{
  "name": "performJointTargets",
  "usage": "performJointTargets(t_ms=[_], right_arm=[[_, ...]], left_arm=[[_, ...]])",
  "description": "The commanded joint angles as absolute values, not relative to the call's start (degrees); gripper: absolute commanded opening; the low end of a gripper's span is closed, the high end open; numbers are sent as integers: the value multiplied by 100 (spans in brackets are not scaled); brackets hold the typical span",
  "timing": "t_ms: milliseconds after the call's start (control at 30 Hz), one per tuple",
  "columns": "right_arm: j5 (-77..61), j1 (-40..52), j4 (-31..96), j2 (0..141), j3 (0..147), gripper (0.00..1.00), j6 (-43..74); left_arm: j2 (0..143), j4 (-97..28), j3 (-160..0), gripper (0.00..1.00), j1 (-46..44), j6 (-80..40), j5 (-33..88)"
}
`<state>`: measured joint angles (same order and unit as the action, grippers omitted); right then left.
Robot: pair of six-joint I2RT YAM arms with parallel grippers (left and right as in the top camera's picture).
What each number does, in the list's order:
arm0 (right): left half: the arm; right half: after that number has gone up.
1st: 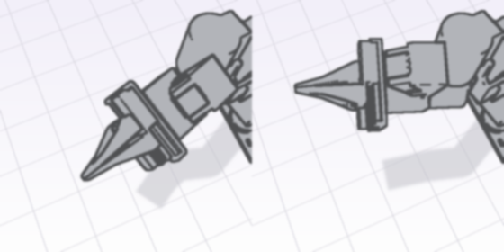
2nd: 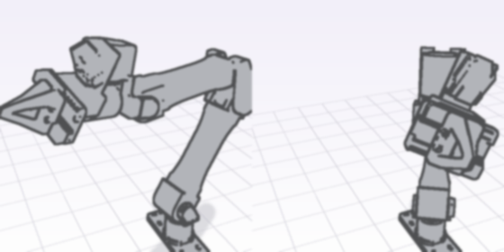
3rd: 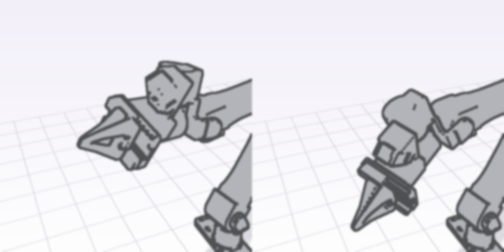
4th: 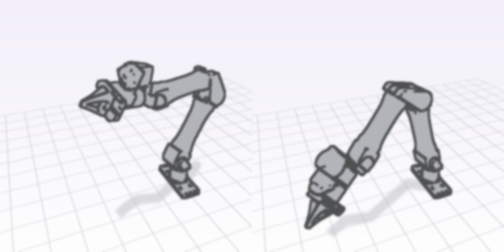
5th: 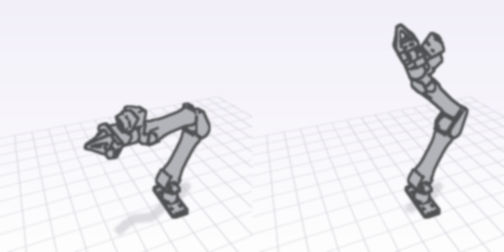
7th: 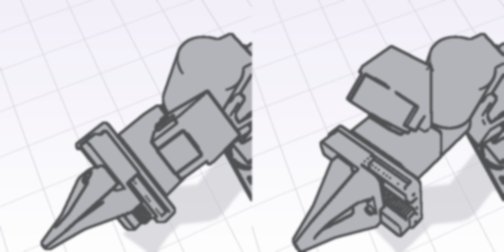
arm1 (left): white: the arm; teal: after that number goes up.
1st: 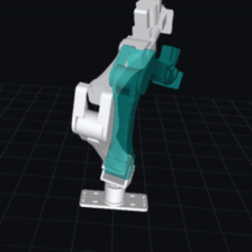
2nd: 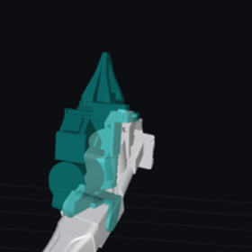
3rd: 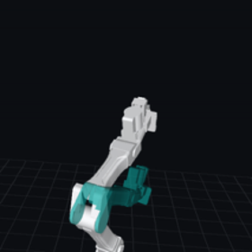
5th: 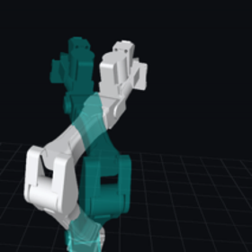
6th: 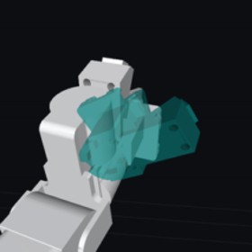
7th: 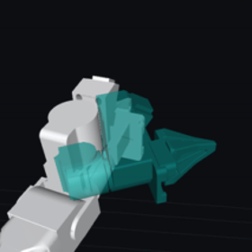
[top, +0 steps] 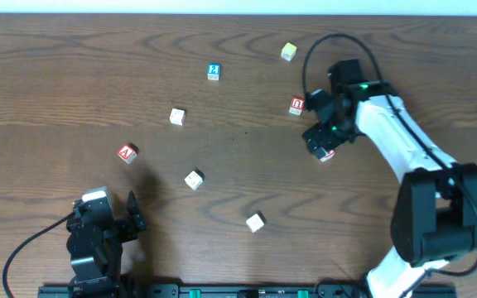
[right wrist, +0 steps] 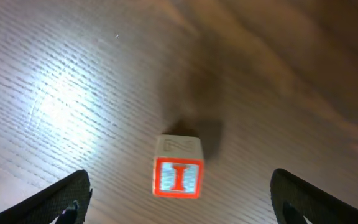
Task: Spell out Ai2
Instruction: 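Move the right gripper over the red 'I' block, then close the right gripper on the red 'I' block and lift it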
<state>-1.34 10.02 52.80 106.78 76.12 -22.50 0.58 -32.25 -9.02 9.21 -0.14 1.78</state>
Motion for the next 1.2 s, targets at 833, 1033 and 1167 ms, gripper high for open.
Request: performJointTargets(t_ms=[833,1033,1167], right_arm=[[-342,864,4351,10888,6761,63,-1824],[-314,860,4303,10888,6744,56,-1828],[-279,858,4316,10888,6639,54,-1826]], left_arm=[[25,-3210,-851,95,934,23,215],[25,-3210,-851,95,934,23,215],[25,-3210,-851,95,934,23,215]])
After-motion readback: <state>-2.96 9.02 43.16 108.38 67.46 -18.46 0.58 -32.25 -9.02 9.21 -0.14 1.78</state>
